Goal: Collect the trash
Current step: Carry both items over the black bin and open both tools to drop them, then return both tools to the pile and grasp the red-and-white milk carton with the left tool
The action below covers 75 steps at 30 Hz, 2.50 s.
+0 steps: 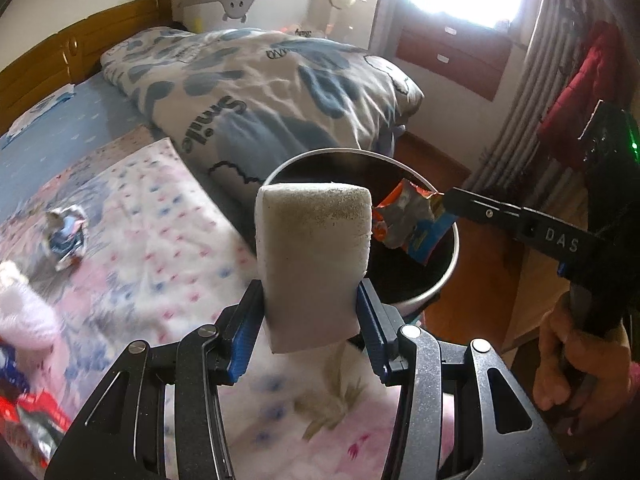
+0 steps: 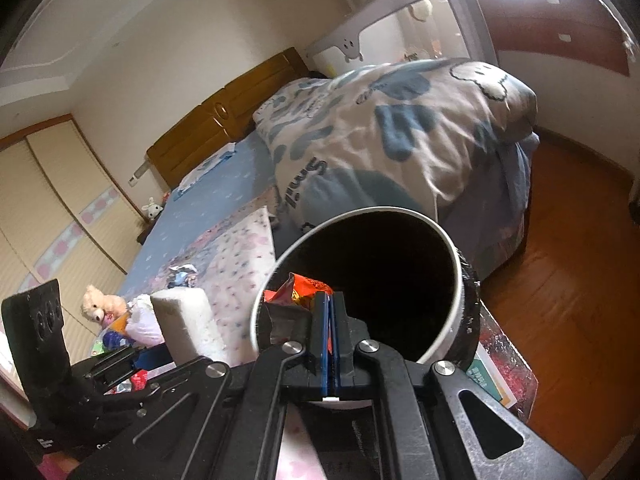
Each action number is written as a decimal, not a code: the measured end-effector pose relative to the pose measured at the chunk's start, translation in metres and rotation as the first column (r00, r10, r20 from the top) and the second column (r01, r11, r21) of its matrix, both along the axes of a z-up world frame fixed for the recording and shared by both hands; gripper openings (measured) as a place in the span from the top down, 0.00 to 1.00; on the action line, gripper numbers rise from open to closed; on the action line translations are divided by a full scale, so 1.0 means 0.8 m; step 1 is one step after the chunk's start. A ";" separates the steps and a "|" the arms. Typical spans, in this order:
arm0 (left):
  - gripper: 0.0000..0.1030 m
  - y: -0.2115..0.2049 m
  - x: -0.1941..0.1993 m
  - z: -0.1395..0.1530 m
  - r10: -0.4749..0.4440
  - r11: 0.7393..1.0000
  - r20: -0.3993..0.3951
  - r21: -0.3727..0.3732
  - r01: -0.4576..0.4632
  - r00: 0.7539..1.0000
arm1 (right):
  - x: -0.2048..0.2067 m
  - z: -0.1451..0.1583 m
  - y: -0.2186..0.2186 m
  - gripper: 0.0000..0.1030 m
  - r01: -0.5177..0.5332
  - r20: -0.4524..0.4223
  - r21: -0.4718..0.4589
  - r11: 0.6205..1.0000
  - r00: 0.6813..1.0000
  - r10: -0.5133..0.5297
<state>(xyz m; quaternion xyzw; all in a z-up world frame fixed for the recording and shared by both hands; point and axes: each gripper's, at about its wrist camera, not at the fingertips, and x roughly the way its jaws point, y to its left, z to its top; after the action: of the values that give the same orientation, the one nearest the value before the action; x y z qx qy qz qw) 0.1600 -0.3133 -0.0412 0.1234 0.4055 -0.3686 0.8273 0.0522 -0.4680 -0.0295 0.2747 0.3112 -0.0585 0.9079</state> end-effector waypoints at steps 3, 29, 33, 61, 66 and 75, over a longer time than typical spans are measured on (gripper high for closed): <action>0.56 -0.015 0.009 -0.005 -0.010 1.000 -0.018 0.009 0.010 1.000 | 0.004 -0.004 -0.009 0.99 0.003 -0.004 0.007 1.000 1.000 -0.003; 0.31 -0.043 0.038 -0.028 0.007 0.999 -0.096 0.034 -0.004 0.995 | 0.026 -0.032 -0.044 0.87 0.031 -0.065 0.087 0.996 0.998 -0.025; 0.30 -0.015 0.021 -0.024 0.049 0.999 -0.070 0.003 -0.049 0.996 | 0.018 -0.026 -0.036 0.50 0.030 -0.043 0.089 0.996 0.999 -0.026; 0.28 0.285 -0.086 -0.034 0.415 0.906 0.004 -0.091 -0.413 0.910 | 0.003 -0.020 0.201 0.15 -0.312 -0.009 0.035 0.949 0.950 0.313; 0.28 0.333 -0.092 -0.040 0.491 0.867 -0.001 -0.091 -0.489 0.871 | 0.009 -0.025 0.246 0.15 -0.390 -0.022 0.034 0.920 0.920 0.390; 0.28 0.418 -0.084 -0.060 0.594 0.801 -0.035 -0.069 -0.595 0.804 | 0.034 -0.035 0.321 0.15 -0.512 -0.047 0.034 0.858 0.857 0.513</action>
<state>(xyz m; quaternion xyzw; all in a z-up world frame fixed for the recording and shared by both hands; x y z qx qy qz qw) 0.0930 0.0211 -0.0889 -0.0437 0.4141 -0.1070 0.9029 0.0795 -0.2114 -0.0573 0.1895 0.3983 0.1807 0.8791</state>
